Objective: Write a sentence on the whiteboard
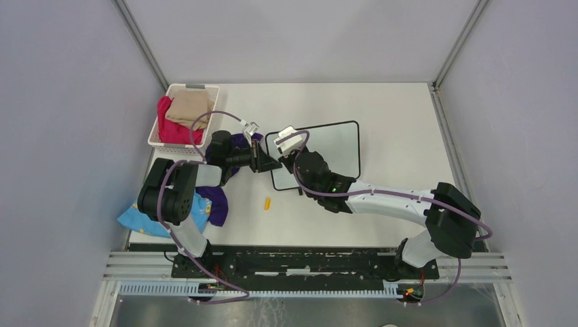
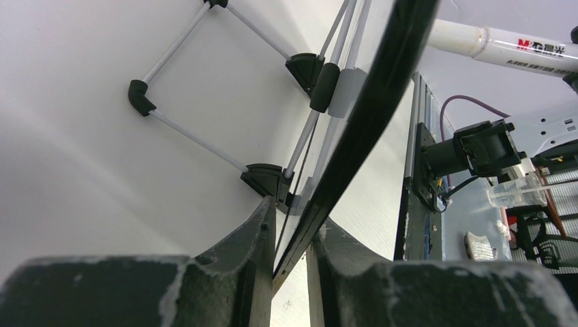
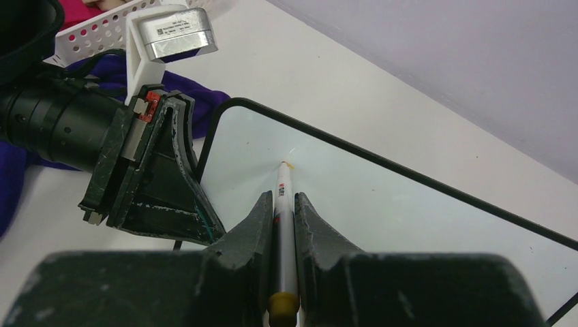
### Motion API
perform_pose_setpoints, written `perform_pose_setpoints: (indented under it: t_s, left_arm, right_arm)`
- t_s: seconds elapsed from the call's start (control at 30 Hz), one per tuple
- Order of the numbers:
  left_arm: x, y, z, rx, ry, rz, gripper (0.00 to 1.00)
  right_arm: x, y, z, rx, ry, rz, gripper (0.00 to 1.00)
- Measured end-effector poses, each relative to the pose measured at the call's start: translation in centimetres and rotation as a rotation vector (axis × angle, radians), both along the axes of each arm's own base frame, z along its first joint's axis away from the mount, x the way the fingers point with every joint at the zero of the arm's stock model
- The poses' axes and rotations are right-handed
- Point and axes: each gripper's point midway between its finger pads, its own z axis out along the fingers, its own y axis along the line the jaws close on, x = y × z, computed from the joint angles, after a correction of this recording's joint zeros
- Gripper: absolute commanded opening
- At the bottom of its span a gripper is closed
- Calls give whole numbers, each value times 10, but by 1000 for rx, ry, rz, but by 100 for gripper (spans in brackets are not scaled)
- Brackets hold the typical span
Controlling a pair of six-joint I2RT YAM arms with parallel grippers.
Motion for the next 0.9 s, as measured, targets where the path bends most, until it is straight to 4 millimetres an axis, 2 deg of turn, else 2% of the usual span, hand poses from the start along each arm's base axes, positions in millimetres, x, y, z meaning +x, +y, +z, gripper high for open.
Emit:
perform_pose_setpoints:
  t_s: [0.5, 0.9]
  left_arm:
    - [0, -1, -1, 11, -2, -5, 27]
    - [1, -1, -2, 19, -7, -7, 27]
  right_arm:
    - [-4, 3, -9, -28, 27, 32, 0]
    - [-2, -6, -12, -38, 31, -20, 0]
